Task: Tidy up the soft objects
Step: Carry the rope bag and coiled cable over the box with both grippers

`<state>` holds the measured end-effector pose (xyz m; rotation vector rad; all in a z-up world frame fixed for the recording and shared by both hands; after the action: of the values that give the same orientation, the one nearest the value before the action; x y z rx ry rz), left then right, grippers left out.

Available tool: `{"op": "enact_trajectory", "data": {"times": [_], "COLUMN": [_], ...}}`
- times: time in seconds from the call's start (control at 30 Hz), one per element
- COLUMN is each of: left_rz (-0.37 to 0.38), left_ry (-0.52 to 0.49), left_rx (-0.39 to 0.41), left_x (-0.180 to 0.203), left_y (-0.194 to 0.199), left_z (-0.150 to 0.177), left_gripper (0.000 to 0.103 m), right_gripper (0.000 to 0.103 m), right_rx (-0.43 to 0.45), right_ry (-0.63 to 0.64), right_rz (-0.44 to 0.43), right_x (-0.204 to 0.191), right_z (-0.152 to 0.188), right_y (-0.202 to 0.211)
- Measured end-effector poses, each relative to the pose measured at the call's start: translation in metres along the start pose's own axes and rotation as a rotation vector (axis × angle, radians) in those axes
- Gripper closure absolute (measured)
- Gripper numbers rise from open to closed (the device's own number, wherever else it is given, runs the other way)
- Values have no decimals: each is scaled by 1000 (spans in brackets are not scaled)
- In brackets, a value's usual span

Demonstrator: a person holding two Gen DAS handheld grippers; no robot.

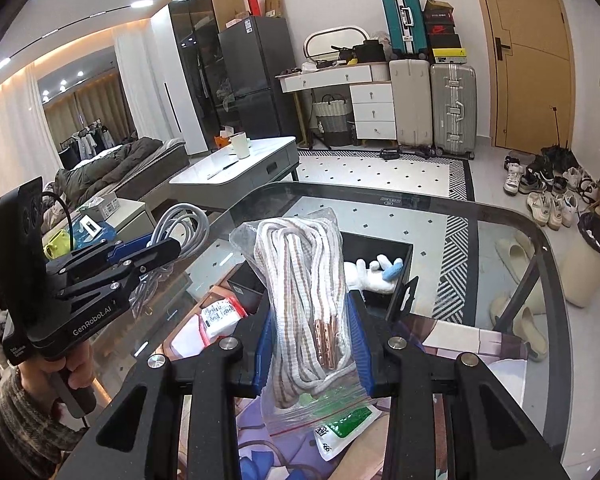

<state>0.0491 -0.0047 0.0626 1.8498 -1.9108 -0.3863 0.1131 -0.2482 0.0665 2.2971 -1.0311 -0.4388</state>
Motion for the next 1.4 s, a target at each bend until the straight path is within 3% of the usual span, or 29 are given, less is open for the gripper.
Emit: {"op": "enact_trajectory", "data": {"times": [0.3,0.7,1.03,1.4], "left_rz": [-7,10,4,17], "left_ry": [0,0,2,13], "left_rx": [15,-54,-63,-124], "left_x": [2,1,0,3], "left_y": [0,-19,-31,-59], "left_z": [-21,-37,-54,-54], "left_gripper": [82,82,82,82], "right_gripper": [69,69,69,69], "right_rx": [21,-9,-17,-56], "right_ry": [-15,-17,-20,-41], "right_rz": [15,18,24,18], "right_x": [3,7,13,23], "right_z": [-28,-54,-76,-81], "right_y": [8,0,-8,-26]}}
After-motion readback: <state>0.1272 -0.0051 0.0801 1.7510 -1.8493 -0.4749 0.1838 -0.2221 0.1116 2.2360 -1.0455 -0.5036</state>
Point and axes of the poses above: each gripper's, at about its wrist camera, not at the fingertips, and y roughly against the way its jaws point, x to its right, z to its underside, the point moved 3 cm from there along -y, roughly the way its jaws point, and after that the axes turned 9 degrees about y, right-handed, at the moved point
